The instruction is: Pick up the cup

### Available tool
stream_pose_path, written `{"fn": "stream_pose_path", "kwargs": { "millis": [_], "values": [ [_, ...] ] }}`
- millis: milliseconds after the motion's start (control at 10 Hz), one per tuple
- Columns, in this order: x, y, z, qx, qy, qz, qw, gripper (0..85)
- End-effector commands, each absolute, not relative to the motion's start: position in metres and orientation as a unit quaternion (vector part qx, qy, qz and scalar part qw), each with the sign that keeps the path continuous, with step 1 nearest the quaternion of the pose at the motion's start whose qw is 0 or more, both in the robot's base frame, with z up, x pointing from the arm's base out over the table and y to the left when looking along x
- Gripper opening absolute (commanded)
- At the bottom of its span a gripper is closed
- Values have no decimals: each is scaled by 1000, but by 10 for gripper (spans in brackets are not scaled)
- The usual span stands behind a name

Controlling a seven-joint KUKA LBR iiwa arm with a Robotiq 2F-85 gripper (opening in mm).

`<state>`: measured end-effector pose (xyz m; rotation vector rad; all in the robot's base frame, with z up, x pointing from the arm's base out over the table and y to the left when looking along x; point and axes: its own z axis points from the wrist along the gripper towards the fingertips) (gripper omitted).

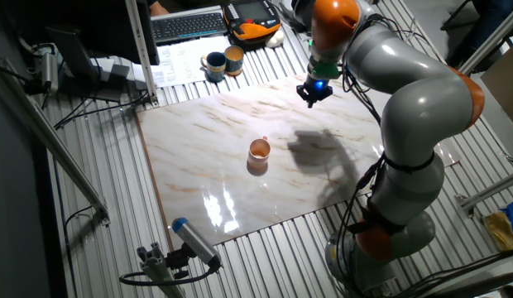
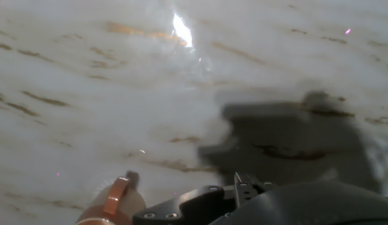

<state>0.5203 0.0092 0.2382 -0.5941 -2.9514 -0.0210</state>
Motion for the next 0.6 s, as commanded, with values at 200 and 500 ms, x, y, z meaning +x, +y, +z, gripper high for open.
{"fn": "stream_pose_path", "kwargs": {
  "millis": [200, 500],
  "values": [
    [521, 17, 236, -204, -978, -2, 46, 0],
    [516, 37, 230, -218, -975, 6, 30, 0]
  ]
}}
